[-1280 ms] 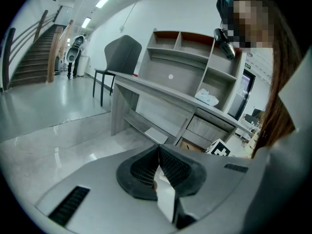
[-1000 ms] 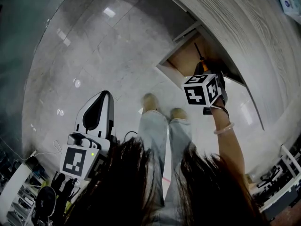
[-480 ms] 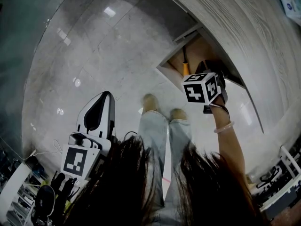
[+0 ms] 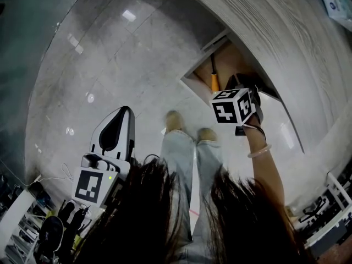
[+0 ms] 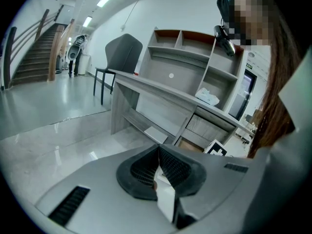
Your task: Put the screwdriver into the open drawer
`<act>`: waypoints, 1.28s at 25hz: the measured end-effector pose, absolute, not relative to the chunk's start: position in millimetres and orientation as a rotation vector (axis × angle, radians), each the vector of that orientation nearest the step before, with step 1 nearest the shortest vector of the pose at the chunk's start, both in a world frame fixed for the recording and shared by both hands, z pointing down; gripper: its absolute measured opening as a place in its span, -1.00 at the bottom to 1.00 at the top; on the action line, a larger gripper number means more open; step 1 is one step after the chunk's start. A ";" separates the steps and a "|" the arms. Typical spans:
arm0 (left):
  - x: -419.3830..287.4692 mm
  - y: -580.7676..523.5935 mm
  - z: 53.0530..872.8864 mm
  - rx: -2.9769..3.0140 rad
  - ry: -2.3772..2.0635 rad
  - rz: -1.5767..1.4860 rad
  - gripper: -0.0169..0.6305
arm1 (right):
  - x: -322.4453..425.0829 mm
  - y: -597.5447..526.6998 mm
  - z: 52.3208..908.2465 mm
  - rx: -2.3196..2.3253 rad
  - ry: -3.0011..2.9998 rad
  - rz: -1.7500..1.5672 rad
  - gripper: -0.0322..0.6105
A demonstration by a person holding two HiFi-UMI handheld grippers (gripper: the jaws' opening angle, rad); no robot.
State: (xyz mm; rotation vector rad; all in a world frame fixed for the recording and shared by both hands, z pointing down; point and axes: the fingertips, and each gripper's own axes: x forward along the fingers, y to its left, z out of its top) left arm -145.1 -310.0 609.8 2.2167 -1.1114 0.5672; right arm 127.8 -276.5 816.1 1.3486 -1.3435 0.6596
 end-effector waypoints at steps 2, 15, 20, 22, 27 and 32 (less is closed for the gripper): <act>-142.4 -307.1 608.4 2.219 -1.113 0.565 -0.90 | 127.7 -275.2 813.2 1.348 -1.353 0.655 -0.74; -129.3 -277.0 592.3 2.226 -1.156 0.521 -0.90 | 121.2 -257.6 786.6 1.342 -1.434 0.620 -0.77; -123.9 -263.6 584.9 2.228 -1.180 0.502 -0.90 | 119.4 -248.5 774.2 1.336 -1.465 0.597 -0.78; -121.7 -258.4 581.3 2.226 -1.193 0.492 -0.90 | 119.2 -244.6 768.7 1.337 -1.478 0.593 -0.78; -114.7 -243.4 571.3 2.223 -1.212 0.481 -0.90 | 118.6 -233.1 751.7 1.337 -1.515 0.587 -0.79; -107.3 -228.1 557.8 2.211 -1.239 0.459 -0.90 | 117.7 -219.4 730.7 1.343 -1.557 0.591 -0.80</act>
